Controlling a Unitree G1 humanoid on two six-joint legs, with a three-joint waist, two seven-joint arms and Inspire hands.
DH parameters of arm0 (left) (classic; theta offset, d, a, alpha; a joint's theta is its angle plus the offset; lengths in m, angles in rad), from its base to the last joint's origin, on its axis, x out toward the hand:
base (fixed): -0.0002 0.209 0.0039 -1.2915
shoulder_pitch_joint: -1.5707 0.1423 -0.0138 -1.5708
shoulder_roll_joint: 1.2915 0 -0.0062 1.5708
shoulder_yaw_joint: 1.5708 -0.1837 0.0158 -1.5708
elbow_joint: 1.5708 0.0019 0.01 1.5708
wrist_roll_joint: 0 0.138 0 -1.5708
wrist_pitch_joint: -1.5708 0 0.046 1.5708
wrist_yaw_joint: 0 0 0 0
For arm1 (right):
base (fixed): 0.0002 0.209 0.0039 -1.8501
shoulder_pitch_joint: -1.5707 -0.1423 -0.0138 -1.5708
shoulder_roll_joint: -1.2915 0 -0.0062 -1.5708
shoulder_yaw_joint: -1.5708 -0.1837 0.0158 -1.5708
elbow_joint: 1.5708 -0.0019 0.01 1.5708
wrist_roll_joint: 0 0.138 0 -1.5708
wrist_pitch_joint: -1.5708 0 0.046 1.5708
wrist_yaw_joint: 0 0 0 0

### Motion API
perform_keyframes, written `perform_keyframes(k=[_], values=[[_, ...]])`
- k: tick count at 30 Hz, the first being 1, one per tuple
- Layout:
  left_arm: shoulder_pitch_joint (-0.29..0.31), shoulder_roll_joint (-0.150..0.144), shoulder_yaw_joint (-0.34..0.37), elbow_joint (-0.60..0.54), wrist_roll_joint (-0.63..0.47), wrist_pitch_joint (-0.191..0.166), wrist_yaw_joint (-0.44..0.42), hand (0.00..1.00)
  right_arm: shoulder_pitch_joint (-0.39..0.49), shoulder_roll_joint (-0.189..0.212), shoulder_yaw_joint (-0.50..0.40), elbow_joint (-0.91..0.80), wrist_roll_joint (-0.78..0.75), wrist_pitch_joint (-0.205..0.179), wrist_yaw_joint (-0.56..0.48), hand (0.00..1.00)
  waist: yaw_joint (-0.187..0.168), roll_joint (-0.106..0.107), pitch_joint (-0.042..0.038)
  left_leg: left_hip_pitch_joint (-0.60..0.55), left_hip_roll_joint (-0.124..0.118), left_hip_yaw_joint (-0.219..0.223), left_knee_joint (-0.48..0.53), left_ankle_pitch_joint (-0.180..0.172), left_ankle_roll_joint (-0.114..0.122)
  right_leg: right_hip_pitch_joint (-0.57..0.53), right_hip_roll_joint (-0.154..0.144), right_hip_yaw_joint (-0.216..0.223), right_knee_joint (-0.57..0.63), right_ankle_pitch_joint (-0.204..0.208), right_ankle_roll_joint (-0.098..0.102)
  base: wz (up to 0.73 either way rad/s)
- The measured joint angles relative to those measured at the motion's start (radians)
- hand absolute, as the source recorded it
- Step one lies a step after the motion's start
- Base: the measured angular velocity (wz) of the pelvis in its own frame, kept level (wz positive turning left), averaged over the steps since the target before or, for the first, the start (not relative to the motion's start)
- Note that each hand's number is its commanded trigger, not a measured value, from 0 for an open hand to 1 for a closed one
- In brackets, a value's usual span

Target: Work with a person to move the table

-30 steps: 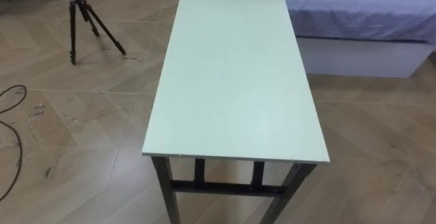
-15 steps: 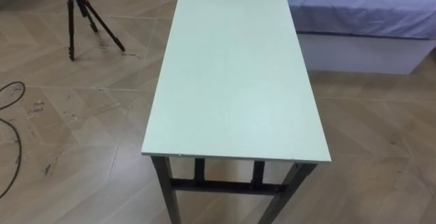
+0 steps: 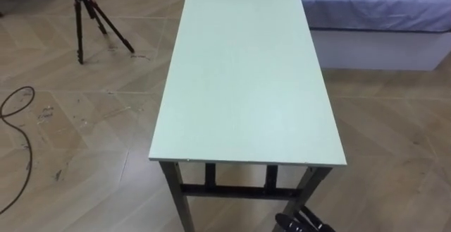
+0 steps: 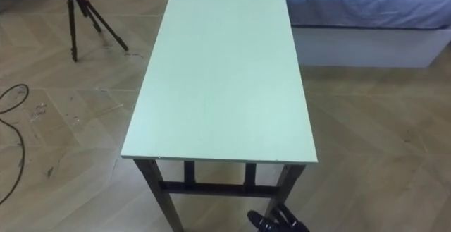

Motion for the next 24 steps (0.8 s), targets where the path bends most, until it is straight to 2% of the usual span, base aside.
perform_keyframes(k=[3, 6, 9, 12, 18, 24], values=[[-0.007, -0.001, -0.056, -0.050, -0.031, 0.018, -0.025, 0.00, 0.006, 0.001, 0.039, -0.091, 0.076, 0.015, 0.001, 0.00, -0.003, -0.001, -0.0004, 0.000, 0.000, 0.000, 0.000, 0.000, 0.000, 0.000, 0.000, 0.002, 0.001, 0.000, 0.000, 0.00], [-0.006, -0.002, -0.069, -0.088, -0.065, 0.022, -0.037, 0.00, 0.006, 0.002, 0.059, -0.140, 0.123, 0.021, 0.014, 0.00, -0.003, -0.003, -0.0006, 0.004, 0.000, 0.000, 0.000, 0.000, 0.000, 0.003, 0.000, 0.004, 0.002, 0.000, 0.000, 0.00], [-0.006, -0.005, -0.082, -0.162, -0.119, 0.033, -0.038, 0.00, 0.005, 0.019, 0.060, -0.203, 0.165, 0.022, 0.024, 0.00, -0.004, -0.002, -0.0002, 0.007, 0.000, -0.001, 0.001, 0.000, 0.000, 0.006, 0.000, 0.004, 0.002, 0.000, 0.000, 0.00], [-0.006, 0.001, -0.120, -0.266, -0.169, 0.048, -0.038, 0.00, 0.003, 0.023, 0.076, -0.270, 0.237, 0.042, 0.023, 0.00, -0.008, -0.001, 0.0000, 0.006, 0.000, -0.003, 0.001, 0.000, 0.000, 0.005, -0.001, 0.000, 0.004, 0.000, 0.000, 0.00], [0.004, 0.005, -0.169, -0.388, -0.219, 0.070, -0.038, 0.00, 0.003, 0.020, 0.099, -0.300, 0.239, 0.057, 0.014, 0.00, -0.022, 0.009, 0.0007, 0.000, 0.000, -0.005, 0.001, 0.000, 0.000, 0.000, -0.001, -0.003, 0.004, 0.000, 0.000, 0.01], [0.018, 0.011, -0.202, -0.495, -0.376, 0.079, -0.038, 0.00, 0.005, 0.009, 0.125, -0.380, 0.301, 0.058, 0.008, 0.00, -0.034, 0.013, -0.0005, -0.011, -0.001, -0.003, 0.019, 0.000, 0.000, -0.008, -0.005, -0.005, 0.004, 0.000, 0.000, 0.00]])
